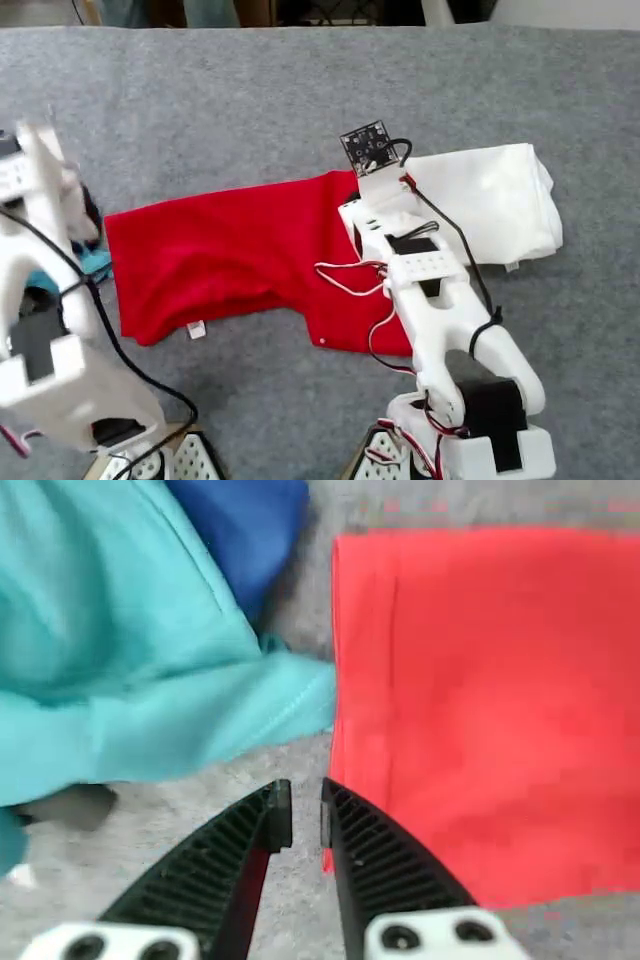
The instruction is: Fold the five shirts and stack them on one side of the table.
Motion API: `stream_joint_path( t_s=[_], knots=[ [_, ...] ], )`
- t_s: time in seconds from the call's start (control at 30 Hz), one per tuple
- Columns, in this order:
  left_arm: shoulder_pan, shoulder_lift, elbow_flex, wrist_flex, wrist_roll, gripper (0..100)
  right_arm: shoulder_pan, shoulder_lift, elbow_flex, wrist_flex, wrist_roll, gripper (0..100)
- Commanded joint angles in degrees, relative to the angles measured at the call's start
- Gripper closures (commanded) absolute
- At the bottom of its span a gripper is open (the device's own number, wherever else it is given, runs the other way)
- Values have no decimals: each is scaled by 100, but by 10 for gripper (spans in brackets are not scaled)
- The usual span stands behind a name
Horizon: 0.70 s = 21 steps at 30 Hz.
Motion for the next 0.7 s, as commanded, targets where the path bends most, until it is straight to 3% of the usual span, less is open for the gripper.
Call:
stream_joint_path(
  t_s=[0.0, 0.17, 0.33, 0.5, 0.67],
  knots=[
    [-154, -387, 1833, -1574, 413, 916, 9, 4, -321, 26, 0, 963],
    [-259, -378, 2079, -2453, 1222, 916, 9, 4, -321, 26, 0, 963],
    [-1103, -176, 1851, -3112, 1899, 916, 9, 4, -321, 35, 0, 963],
    [-1596, -114, 1429, -2936, 1881, 916, 0, 4, -321, 35, 0, 963],
    [-1578, -105, 796, -1846, 1020, 916, -9, 4, -321, 35, 0, 963]
  ],
)
